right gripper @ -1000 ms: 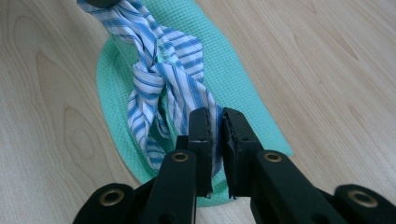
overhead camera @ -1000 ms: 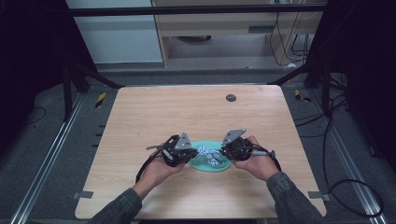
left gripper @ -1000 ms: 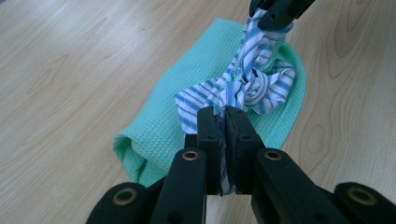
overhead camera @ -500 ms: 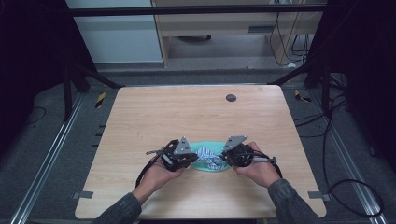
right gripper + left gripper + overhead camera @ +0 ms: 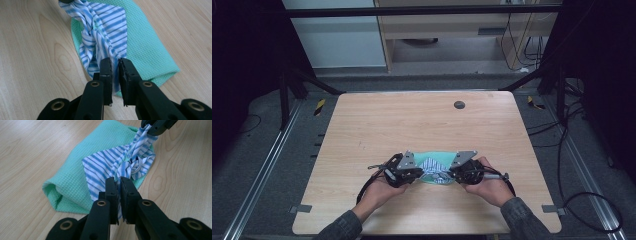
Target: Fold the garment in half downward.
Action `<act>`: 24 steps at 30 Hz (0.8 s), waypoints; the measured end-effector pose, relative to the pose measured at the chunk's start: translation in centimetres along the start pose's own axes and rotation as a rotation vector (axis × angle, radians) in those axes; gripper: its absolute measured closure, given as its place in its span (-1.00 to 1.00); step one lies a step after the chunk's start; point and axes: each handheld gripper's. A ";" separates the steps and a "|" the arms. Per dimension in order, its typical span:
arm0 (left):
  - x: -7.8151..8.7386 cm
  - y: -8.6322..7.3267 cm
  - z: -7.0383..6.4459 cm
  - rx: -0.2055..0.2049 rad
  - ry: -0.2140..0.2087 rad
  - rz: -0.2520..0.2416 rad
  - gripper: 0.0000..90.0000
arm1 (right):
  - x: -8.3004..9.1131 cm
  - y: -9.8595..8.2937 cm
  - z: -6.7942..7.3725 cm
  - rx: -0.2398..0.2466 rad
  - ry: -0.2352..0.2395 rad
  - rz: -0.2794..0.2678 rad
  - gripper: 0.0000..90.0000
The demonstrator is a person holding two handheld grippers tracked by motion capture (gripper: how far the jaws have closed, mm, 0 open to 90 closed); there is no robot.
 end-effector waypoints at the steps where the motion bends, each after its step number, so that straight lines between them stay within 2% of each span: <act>1: 0.0 0.0 0.0 -0.004 0.000 0.003 0.88 | 0.0 0.0 0.1 -0.003 0.000 -0.002 0.78; 3: 0.1 -0.2 0.0 -0.003 0.001 -0.003 0.83 | 0.1 0.0 0.2 -0.002 0.002 -0.002 0.77; 6: 0.1 -0.4 -0.1 0.002 0.017 -0.011 0.59 | 0.3 0.0 0.3 -0.004 0.004 -0.005 0.73; 7: 0.1 -0.5 -0.1 0.001 0.014 -0.008 0.59 | 0.3 0.0 0.3 -0.004 0.004 -0.005 0.73; 9: 0.0 -0.7 -0.1 -0.001 0.021 -0.005 0.39 | 0.3 0.0 0.3 -0.002 0.004 -0.004 0.70; 13: -0.1 -1.0 -0.1 0.003 0.023 -0.005 0.25 | 0.3 0.1 0.4 -0.010 0.006 -0.003 0.58; 14: -0.1 -1.0 0.0 0.002 0.022 -0.010 0.25 | 0.2 0.1 0.4 -0.014 0.008 -0.001 0.48; 19: 0.0 -1.0 -0.1 -0.015 0.012 -0.007 0.40 | 0.0 0.2 0.4 -0.034 0.005 0.008 0.32; 24: -0.1 -1.1 -0.2 -0.026 0.002 0.003 0.54 | -0.1 0.3 0.5 -0.047 0.012 0.012 0.31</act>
Point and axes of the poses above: each handheld gripper's, and its own axes: x roughly backward along the jaws, y roughly out of its top, z roughly to its left, and after that the axes turned 1 degree about -z, right-handed
